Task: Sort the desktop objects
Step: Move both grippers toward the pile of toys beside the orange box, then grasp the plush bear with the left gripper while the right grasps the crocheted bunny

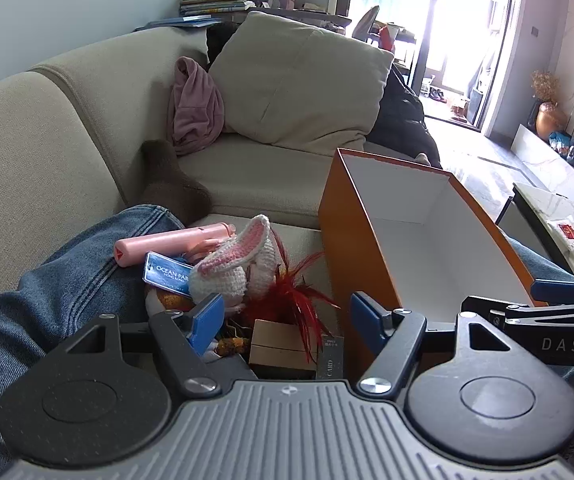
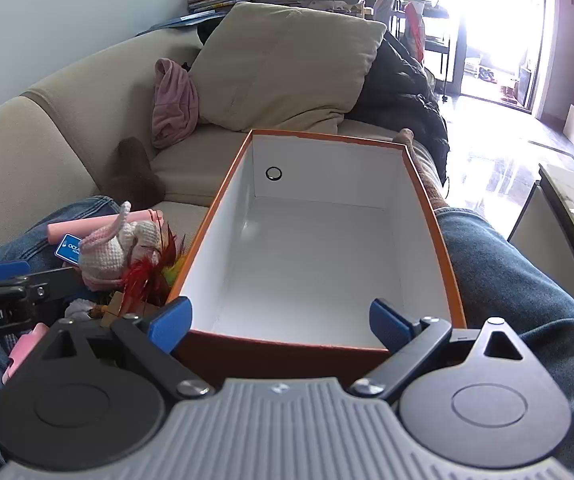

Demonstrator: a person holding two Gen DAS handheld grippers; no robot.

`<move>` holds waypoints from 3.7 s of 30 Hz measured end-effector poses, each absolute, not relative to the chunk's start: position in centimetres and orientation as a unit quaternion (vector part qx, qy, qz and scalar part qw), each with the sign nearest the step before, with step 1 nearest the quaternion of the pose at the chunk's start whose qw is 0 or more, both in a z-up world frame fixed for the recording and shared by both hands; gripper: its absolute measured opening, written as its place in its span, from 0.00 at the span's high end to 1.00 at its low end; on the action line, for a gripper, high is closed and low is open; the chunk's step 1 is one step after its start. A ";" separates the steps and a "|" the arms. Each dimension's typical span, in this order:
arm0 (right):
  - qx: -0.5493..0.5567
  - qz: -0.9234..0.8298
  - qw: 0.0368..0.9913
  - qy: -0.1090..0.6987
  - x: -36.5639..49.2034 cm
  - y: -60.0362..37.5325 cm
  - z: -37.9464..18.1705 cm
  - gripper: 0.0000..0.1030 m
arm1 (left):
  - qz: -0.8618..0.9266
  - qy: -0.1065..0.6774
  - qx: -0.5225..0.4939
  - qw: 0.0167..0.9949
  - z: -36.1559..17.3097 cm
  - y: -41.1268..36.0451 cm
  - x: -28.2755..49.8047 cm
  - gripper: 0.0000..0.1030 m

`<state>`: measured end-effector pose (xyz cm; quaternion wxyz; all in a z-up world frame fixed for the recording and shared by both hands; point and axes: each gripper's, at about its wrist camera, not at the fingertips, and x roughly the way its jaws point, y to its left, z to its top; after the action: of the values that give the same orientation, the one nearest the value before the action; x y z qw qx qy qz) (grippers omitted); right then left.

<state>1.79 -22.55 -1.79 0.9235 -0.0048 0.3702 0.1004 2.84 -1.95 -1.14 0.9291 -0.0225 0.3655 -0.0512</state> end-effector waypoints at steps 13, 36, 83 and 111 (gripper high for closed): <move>-0.013 0.097 0.918 0.385 2.9 -22.4 -2.4 0.07 | -0.047 0.392 -0.007 0.919 -2.0 -2.4 4.3 0.20; -0.014 0.087 0.913 0.398 2.9 -22.3 -3.0 0.07 | -0.053 0.398 -0.002 0.916 -2.1 -2.7 4.0 0.20; -0.096 0.344 0.837 0.415 9.4 -10.3 -4.4 0.67 | 0.013 0.495 -0.092 0.864 -6.6 6.8 9.3 0.53; -0.077 0.344 0.850 0.392 17.2 -0.9 -3.6 0.64 | -0.017 0.523 -0.147 0.839 -10.5 8.5 10.9 0.55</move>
<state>17.22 -0.87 -3.58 0.8496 -0.0768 0.3920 0.3444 10.91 8.54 -10.46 0.8393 -0.1473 0.5231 -0.0172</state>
